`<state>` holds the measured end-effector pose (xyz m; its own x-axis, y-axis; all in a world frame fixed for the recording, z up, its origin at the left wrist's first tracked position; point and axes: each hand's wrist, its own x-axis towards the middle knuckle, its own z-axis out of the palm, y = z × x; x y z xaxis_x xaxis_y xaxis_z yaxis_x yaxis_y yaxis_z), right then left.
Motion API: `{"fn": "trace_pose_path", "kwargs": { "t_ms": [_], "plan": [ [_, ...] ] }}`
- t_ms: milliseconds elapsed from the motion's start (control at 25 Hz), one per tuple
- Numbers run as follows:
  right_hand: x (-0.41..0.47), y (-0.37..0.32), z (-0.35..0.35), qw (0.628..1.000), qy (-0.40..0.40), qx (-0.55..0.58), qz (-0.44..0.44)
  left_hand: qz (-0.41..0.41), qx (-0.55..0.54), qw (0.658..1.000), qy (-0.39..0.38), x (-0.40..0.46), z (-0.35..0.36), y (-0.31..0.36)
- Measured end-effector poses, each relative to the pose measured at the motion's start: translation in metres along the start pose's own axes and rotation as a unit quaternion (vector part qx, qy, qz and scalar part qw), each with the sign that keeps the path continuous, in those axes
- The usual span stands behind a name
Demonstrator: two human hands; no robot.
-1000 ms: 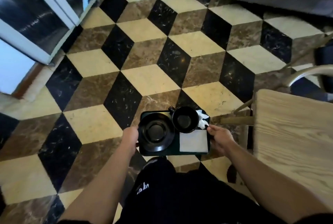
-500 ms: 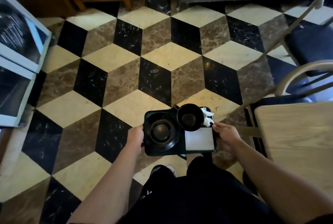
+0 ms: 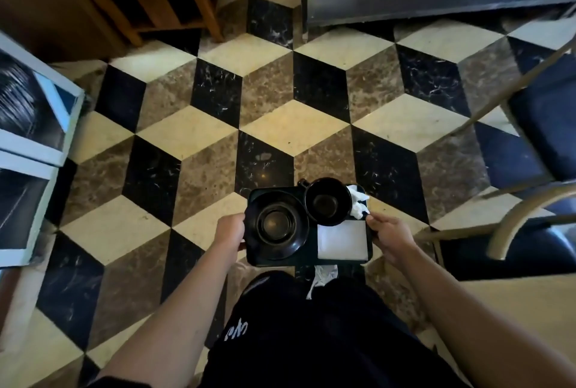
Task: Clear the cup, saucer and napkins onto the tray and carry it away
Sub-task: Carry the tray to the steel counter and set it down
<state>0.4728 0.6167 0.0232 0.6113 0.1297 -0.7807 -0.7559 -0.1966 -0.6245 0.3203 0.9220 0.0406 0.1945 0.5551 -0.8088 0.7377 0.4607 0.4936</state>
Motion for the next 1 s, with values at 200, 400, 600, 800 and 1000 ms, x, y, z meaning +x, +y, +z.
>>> {"fn": "trace_pose_path", "kwargs": {
  "t_ms": [200, 400, 600, 800, 1000],
  "plan": [
    [0.054, -0.074, 0.010, 1.000, 0.011, 0.015, -0.010, -0.007, 0.002, 1.000, -0.023, 0.035, 0.038, 0.088],
    [0.120, -0.160, 0.034, 0.999, 0.029, 0.025, -0.025, 0.001, 0.003, 0.998, -0.056, 0.104, 0.071, 0.185],
    [0.171, -0.246, 0.066, 0.996, 0.064, 0.055, -0.019, 0.003, 0.001, 0.997, -0.079, 0.205, 0.098, 0.277],
    [0.217, -0.328, 0.091, 0.995, 0.075, 0.051, -0.045, 0.048, 0.027, 0.994, -0.091, 0.183, 0.121, 0.403],
    [0.278, -0.399, 0.106, 0.994, 0.071, 0.067, -0.045, 0.026, 0.035, 0.995, -0.084, 0.217, 0.154, 0.492]
  ]
}}
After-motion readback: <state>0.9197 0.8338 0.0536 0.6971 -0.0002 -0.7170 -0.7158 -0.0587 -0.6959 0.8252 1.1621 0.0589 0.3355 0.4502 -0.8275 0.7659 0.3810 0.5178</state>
